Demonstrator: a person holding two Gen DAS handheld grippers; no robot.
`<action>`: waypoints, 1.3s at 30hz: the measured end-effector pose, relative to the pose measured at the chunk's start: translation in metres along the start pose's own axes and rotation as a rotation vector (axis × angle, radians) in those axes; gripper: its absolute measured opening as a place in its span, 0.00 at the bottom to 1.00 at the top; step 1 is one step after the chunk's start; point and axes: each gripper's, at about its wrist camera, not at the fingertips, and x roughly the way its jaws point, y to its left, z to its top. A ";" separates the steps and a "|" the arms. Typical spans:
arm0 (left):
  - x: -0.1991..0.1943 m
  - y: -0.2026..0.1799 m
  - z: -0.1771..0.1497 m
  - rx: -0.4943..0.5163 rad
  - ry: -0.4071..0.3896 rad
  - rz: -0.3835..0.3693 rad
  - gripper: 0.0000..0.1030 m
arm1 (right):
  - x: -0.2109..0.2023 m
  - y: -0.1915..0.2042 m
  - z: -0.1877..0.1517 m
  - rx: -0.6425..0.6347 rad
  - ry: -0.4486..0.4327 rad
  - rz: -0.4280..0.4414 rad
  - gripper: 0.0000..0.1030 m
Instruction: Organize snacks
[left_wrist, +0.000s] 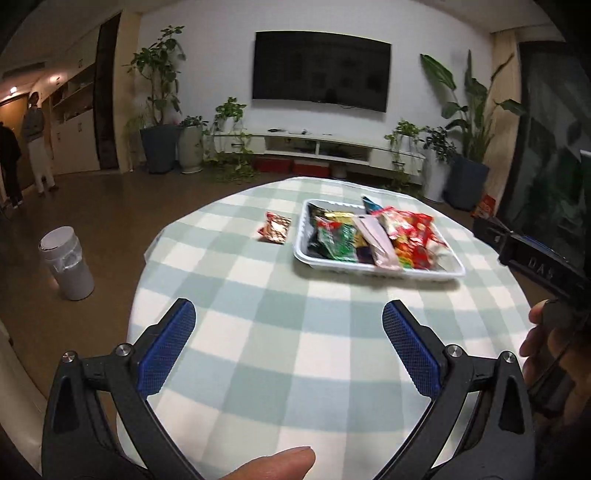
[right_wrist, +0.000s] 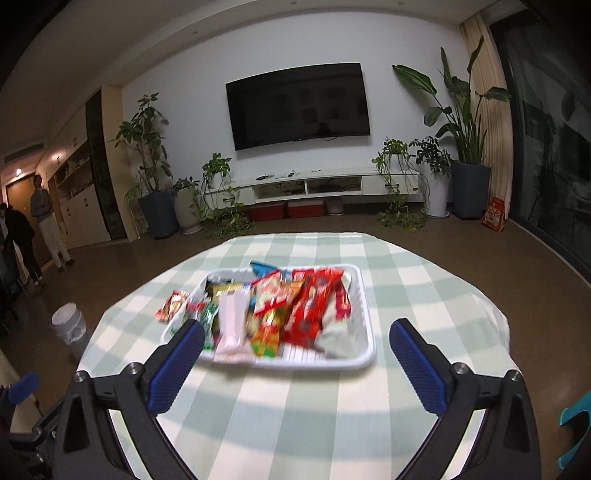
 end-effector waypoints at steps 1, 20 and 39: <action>-0.003 -0.002 -0.005 0.009 0.004 -0.010 1.00 | -0.007 0.002 -0.004 -0.009 -0.006 -0.007 1.00; 0.011 -0.011 -0.028 0.059 0.063 -0.048 1.00 | -0.048 -0.012 -0.054 0.063 0.086 -0.111 1.00; 0.020 -0.014 -0.029 0.078 0.085 -0.062 1.00 | -0.045 -0.009 -0.059 0.061 0.122 -0.115 1.00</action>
